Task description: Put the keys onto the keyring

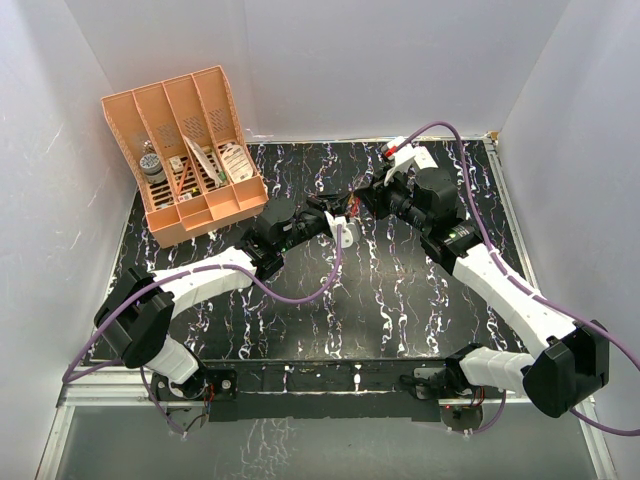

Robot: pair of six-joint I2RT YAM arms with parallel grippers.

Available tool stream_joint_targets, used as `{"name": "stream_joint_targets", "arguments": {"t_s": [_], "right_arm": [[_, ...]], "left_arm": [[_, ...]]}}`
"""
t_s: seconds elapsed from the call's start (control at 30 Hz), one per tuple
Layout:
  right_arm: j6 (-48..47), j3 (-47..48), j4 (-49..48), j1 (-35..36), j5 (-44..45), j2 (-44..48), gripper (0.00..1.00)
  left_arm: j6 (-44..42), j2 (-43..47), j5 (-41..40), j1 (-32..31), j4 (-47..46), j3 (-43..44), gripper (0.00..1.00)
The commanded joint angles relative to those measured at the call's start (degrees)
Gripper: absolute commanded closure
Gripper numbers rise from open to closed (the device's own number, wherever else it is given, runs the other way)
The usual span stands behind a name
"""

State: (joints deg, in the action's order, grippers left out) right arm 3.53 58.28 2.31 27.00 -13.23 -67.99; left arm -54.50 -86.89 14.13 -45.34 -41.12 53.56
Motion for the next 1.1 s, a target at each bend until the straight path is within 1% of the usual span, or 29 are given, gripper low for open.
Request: {"name": "stream_joint_targets", "arguments": {"t_s": [0.0, 0.5, 1.07], "right_arm": [[0.6, 0.2, -5.7, 0.3, 0.2, 0.0, 1.00], [0.7, -0.8, -6.5, 0.3, 0.2, 0.5, 1.00], [0.5, -0.7, -5.7, 0.3, -0.2, 1.0, 1.00]], "left_arm": [[-0.7, 2.6, 0.4, 0.2, -1.9, 2.0, 1.00], [-0.1, 2.3, 1.0, 0.3, -0.7, 3.9, 1.00], [-0.1, 2.0, 1.4, 0.5, -1.3, 3.9, 1.00]]}}
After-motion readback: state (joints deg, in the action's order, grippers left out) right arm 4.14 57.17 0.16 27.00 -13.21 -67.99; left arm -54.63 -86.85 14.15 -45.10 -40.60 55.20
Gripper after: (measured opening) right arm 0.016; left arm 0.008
